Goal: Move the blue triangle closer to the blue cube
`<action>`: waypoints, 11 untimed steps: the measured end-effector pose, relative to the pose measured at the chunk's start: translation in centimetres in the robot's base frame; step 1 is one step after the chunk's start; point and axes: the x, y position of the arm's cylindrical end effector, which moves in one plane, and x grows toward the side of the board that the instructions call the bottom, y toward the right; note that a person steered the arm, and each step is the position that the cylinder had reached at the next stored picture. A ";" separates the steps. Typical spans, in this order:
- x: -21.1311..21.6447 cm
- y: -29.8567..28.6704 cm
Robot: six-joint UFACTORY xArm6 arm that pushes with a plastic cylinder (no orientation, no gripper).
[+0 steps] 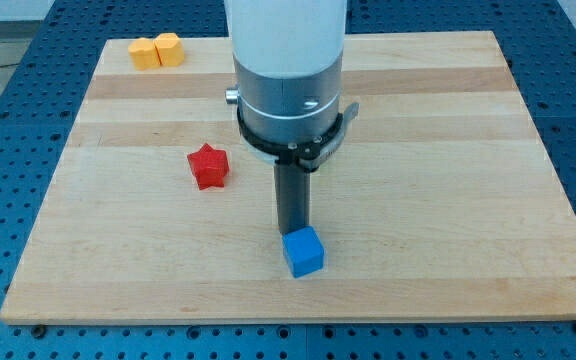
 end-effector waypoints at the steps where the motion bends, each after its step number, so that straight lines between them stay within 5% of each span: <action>1: 1.0 0.0; 2: 1.0 -1.9; 3: 1.0 -9.8; 5: -7.5 -17.6; 8: -22.9 -7.6; 11: -21.0 -3.1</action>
